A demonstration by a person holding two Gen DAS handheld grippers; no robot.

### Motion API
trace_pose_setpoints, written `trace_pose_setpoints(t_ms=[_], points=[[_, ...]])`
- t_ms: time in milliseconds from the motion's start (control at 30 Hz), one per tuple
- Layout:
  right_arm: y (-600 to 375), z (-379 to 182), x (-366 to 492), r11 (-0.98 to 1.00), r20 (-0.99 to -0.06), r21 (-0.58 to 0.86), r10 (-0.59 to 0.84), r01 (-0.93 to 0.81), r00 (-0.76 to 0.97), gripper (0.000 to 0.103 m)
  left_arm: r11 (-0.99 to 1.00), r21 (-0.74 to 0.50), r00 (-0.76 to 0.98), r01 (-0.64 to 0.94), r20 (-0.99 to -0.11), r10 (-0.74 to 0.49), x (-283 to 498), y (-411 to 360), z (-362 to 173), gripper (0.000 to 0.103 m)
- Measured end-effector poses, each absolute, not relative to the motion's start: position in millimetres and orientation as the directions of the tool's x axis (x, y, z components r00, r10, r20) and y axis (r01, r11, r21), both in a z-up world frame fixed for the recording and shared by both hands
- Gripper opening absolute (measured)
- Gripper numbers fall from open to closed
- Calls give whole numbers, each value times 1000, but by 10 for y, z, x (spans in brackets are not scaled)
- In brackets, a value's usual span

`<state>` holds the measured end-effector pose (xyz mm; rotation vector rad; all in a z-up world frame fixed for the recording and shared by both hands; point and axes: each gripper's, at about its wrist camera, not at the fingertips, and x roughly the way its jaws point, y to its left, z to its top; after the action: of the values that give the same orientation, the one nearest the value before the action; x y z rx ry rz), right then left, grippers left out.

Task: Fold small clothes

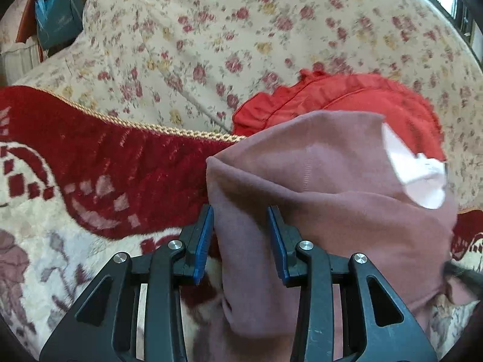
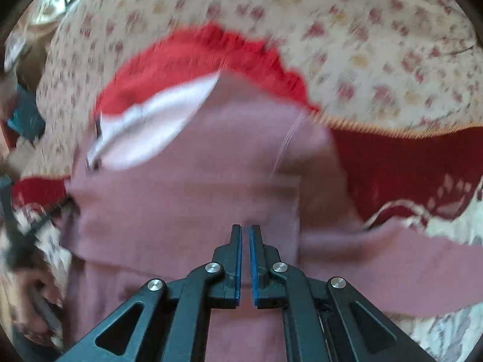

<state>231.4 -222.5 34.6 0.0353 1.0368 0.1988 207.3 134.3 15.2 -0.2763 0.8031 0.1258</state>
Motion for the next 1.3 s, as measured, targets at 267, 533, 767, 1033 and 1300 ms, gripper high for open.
trace_pose_setpoints(t_ms=[267,533,767,1033,1300], points=[[-2250,-66,2365,987,-868,143,162,-76,468,3,959,-185,579,-213,-815,-29,1897,1154,-284,35],[-2346,-80,2296,989,-861,137,148,-58,487,4,947,-220,587,-235,-808,-42,1919,1306,-299,55],[-2163,414,2077,990,-772,102,140,-96,620,5,951,-219,706,-220,-708,0,2137,1458,198,55],[-2000,118,2503,983,-785,150,183,-106,592,5,928,-279,644,-247,-762,-58,2572,1626,-129,52],[-2056,46,2563,980,-780,164,196,-108,595,5,931,-260,634,-255,-772,-41,2470,1606,-91,52]])
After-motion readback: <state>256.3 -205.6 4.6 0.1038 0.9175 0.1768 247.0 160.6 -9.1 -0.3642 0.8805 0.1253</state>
